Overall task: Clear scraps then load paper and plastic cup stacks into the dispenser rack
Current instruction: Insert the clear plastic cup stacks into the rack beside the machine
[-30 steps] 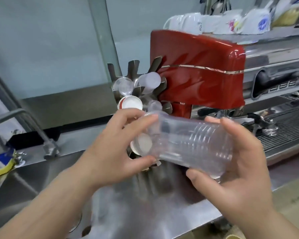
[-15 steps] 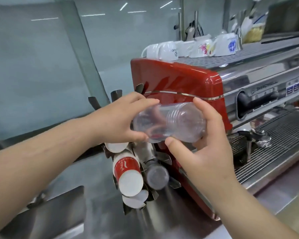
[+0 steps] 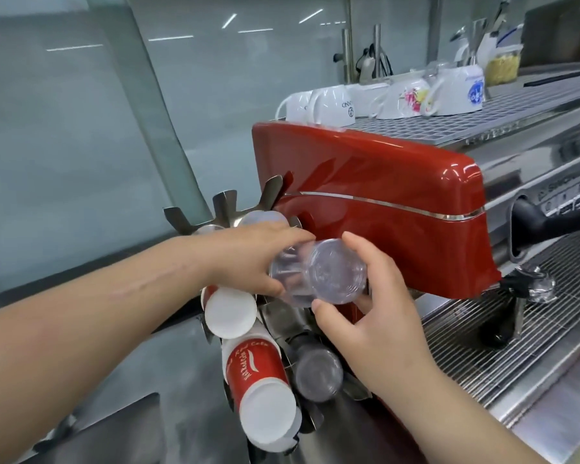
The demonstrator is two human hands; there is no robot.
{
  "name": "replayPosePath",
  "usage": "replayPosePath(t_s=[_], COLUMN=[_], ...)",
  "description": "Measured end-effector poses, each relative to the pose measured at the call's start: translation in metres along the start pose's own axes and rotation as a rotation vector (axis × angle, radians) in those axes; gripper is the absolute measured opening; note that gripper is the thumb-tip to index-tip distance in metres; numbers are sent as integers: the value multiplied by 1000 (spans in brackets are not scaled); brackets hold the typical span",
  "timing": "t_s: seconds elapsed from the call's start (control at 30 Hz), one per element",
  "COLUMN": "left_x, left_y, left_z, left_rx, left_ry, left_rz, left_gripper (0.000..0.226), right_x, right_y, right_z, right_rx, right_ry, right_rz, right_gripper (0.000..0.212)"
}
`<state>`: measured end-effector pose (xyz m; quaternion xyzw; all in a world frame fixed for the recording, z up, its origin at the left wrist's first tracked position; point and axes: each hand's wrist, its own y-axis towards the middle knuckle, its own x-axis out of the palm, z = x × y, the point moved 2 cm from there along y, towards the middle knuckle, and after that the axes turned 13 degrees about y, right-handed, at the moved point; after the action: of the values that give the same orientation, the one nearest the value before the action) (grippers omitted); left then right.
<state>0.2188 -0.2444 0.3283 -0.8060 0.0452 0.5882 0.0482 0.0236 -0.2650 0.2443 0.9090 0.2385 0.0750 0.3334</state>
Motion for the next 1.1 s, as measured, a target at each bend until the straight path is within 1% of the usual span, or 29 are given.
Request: replayPosePath(t_s=[0.1, 0.2, 0.3, 0.5, 0.7, 0.97, 1.1], left_x=[8, 14, 23, 27, 28, 26, 28], left_y=[7, 12, 14, 18, 19, 17, 17], left_z=[-15, -23, -27, -32, -35, -36, -36], left_rx=[10, 34, 25, 66, 102, 80, 69], left_ry=[29, 18, 23, 113, 243, 325, 307], left_rz=[-78, -99, -109, -65, -26, 49, 43], left_gripper=[83, 79, 80, 80, 80, 79, 79], right_x=[8, 16, 20, 23, 27, 27, 31], right_y=[1, 4, 6, 8, 9, 15, 18], right_z=[14, 25, 33, 45, 51, 52, 56], right_rx=[34, 50, 54, 48, 67, 71, 75], right_ry=[5, -7, -24, -33, 14, 13, 6], right_rz=[-31, -43, -31, -24, 4, 5, -5], right_gripper=[78, 79, 79, 78, 76, 76, 75])
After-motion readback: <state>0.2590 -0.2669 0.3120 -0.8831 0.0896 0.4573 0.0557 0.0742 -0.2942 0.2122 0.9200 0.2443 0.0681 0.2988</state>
